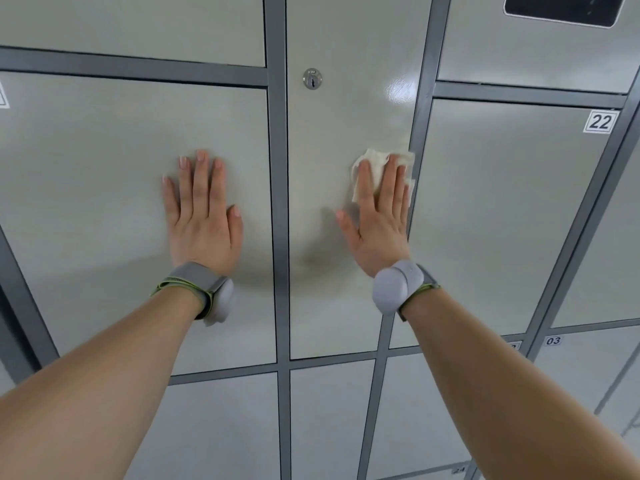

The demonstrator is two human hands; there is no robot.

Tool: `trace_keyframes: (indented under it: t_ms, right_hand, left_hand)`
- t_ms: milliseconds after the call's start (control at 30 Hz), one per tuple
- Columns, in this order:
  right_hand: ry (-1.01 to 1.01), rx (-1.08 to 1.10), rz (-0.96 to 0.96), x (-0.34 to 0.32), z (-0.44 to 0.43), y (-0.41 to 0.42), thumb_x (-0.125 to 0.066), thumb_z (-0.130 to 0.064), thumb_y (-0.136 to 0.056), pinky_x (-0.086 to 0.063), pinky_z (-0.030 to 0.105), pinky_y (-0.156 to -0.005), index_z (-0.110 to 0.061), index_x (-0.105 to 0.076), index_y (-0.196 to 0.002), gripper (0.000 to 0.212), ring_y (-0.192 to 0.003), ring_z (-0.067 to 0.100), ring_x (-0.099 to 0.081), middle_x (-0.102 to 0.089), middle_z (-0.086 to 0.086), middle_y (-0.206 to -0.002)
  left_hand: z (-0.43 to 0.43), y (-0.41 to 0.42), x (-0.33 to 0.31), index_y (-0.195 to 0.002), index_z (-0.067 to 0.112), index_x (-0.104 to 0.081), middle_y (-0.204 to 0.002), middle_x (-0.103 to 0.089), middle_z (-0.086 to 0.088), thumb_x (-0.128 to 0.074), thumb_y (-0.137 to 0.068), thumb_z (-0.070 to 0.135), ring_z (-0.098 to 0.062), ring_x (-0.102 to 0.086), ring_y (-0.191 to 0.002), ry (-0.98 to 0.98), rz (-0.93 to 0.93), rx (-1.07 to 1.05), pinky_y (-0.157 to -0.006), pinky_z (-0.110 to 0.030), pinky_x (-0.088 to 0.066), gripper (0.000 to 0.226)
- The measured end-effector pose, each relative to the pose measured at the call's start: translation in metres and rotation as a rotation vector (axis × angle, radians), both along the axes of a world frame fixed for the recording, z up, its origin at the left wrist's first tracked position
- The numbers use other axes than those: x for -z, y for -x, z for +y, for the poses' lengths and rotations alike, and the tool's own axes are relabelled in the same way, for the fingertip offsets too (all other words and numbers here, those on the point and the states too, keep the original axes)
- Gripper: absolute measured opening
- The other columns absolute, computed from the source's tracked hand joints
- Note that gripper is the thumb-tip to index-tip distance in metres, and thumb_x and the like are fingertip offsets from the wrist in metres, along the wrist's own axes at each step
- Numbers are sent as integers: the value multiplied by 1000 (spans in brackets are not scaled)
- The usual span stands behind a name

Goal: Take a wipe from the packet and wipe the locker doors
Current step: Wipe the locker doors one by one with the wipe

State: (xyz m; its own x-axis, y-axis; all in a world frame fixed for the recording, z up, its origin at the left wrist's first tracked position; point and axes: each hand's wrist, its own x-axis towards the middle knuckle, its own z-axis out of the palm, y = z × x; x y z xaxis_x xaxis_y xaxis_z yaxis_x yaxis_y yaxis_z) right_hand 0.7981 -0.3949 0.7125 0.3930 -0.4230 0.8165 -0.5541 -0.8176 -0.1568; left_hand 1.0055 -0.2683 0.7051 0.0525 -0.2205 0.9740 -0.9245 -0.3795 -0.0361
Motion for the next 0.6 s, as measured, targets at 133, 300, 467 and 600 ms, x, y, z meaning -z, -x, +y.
trace_keyframes:
  t_ms: [133, 300, 467, 600]
  right_hand:
    - [-29, 44, 84, 50, 5, 0, -26, -57, -93, 12, 46, -116, -15, 1, -151, 76, -142, 34, 20, 11, 26, -154]
    - [-70, -8, 66, 44, 11, 5, -19, -58, -91, 15, 43, -116, -21, 7, -148, 73, -141, 32, 24, 16, 22, -154]
    - [-89, -59, -81, 4, 6, -1, -19, -57, -91, 15, 42, -115, -18, -2, -151, 74, -142, 35, 20, 14, 23, -154]
    - [-53, -17, -53, 23, 5, -6, -24, -54, -94, 12, 46, -116, -16, -1, -151, 72, -142, 36, 18, 12, 25, -154]
  left_hand:
    - [0, 0, 1, -147, 1, -20, -152, -22, -23, -35, -92, 19, -39, -13, -140, -6, -3, -8, -116, -40, 10, 60]
    - [0, -1, 1, -147, 1, -21, -152, -23, -23, -36, -92, 19, -39, -13, -140, 1, -6, -16, -116, -39, 11, 60]
    - [-1, 1, 1, -147, 1, -21, -152, -22, -23, -37, -91, 19, -40, -14, -140, 6, 1, -14, -116, -39, 10, 60]
    - [0, 1, 1, -147, 0, -19, -152, -21, -24, -36, -93, 19, -41, -14, -140, -8, -2, -14, -116, -39, 11, 60]
